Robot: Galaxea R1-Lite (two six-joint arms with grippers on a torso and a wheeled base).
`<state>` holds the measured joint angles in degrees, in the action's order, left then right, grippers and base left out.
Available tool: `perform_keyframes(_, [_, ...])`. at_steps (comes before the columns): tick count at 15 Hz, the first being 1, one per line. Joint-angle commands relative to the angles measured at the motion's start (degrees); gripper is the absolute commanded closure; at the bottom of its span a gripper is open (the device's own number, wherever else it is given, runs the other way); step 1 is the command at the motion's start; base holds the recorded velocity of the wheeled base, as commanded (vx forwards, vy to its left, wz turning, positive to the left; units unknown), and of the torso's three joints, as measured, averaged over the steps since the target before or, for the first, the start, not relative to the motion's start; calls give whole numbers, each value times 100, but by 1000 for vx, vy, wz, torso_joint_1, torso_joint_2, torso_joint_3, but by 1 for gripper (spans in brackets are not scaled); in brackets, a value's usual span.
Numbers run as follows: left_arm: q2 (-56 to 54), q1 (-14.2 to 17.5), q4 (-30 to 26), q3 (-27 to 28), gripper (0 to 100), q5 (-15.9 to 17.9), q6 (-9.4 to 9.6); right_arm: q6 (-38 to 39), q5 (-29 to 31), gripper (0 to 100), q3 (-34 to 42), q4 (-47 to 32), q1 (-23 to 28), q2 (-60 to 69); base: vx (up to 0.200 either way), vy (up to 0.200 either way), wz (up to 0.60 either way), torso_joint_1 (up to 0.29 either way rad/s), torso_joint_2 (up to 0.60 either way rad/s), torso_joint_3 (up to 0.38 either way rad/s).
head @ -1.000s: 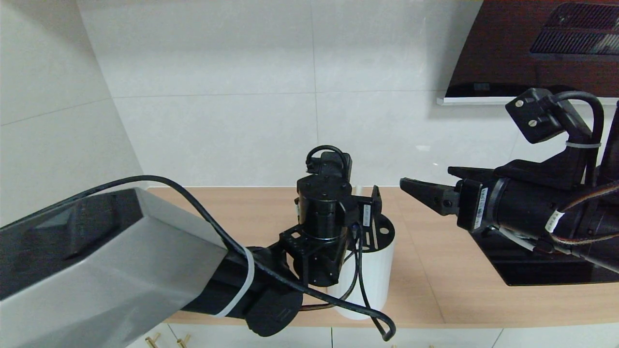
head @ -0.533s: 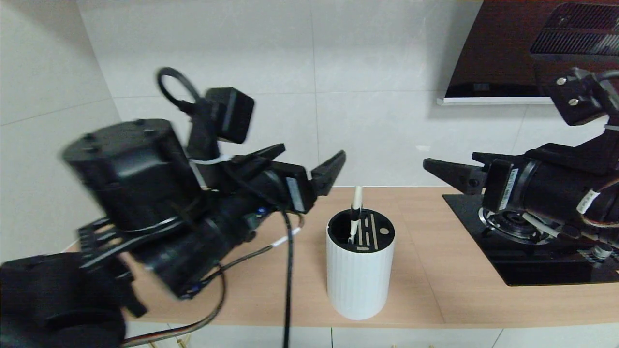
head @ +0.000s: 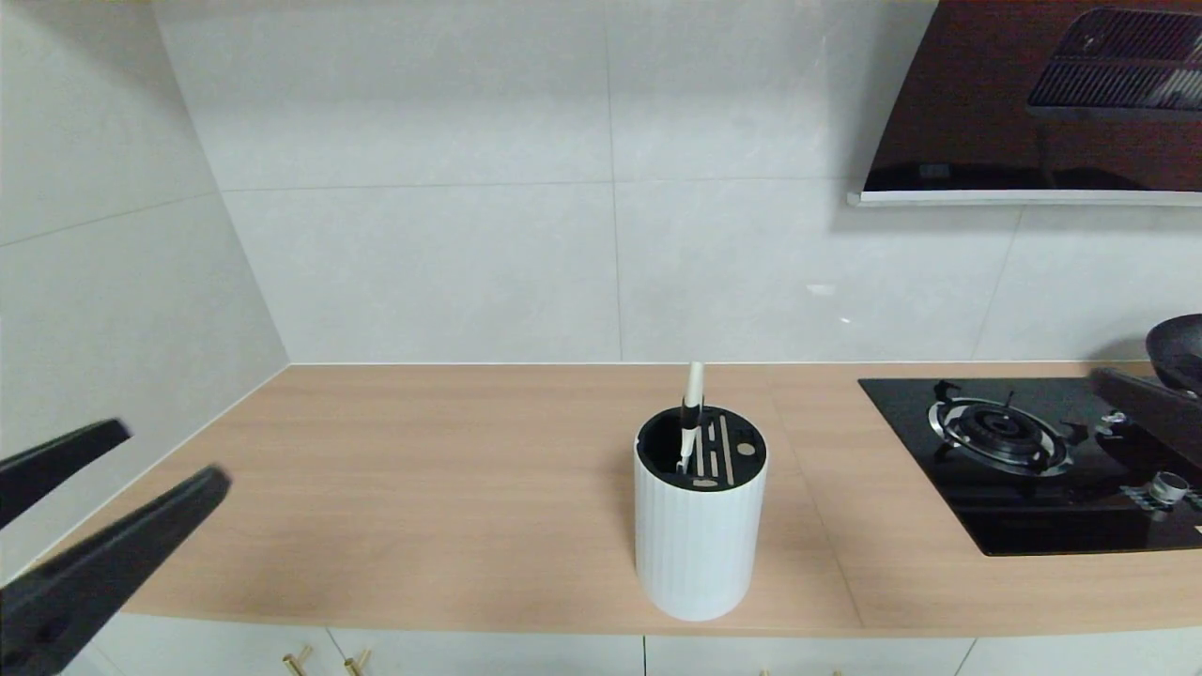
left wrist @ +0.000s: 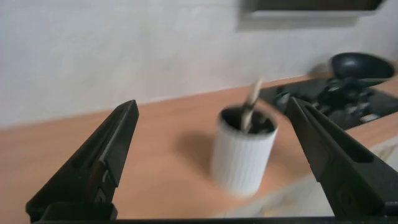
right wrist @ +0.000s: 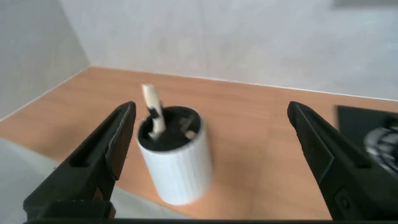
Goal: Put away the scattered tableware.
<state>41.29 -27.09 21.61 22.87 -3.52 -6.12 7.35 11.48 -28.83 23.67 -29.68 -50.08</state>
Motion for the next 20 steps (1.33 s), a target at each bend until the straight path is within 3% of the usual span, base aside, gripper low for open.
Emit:
perform_keyframes(1, [-2679,1039,-2205,-116,0,133,-12,-6,-59,0,853,-794,877,2125,0,0,0,0,0,0])
perform_keyframes(4, [-3487,1496,-2566,-204,0,159,-12,-102,-85,0,818,-1998,1290,3347,0,0,0,0,0,0])
perform_keyframes(7, [-3575,1698,-2566,-309,0,-263,-3,-304,-129,0,862,-2657,1887,4278,0,0,0,0,0,0])
perform_keyframes(8, [-3575,1900,-2557,-327,0,-289,32,-304,-199,0,923,-2868,2107,4437,0,0,0,0,0,0])
perform_keyframes(10, [-3681,2436,-2566,-406,0,-272,23,-243,-173,0,1099,-2824,2406,4445,0,0,0,0,0,0])
perform_keyframes(11, [-3725,2489,-2583,-415,0,-263,23,-243,-164,0,1116,-2816,2432,4454,0,0,0,0,0,0])
perform_keyframes(12, [-4129,2674,-2706,-591,0,-96,102,-278,-331,0,1292,-2772,2968,4744,0,0,0,0,0,0])
perform_keyframes(14, [-4129,2700,-2698,-863,0,-447,14,-260,-551,0,1679,-2649,3039,4841,0,0,0,0,0,0])
perform_keyframes(16, [-4129,2700,-2566,-1443,0,-465,120,-304,-586,0,2083,-2315,2995,4999,0,0,0,0,0,0])
perform_keyframes(18, [-4129,2700,-1748,-2287,0,-447,296,-366,-683,0,2496,-1928,2995,4999,0,0,0,0,0,0])
perform_keyframes(20, [-4129,2700,-1959,-2287,0,-447,489,-524,-762,0,2883,-1735,2995,4999,0,0,0,0,0,0])
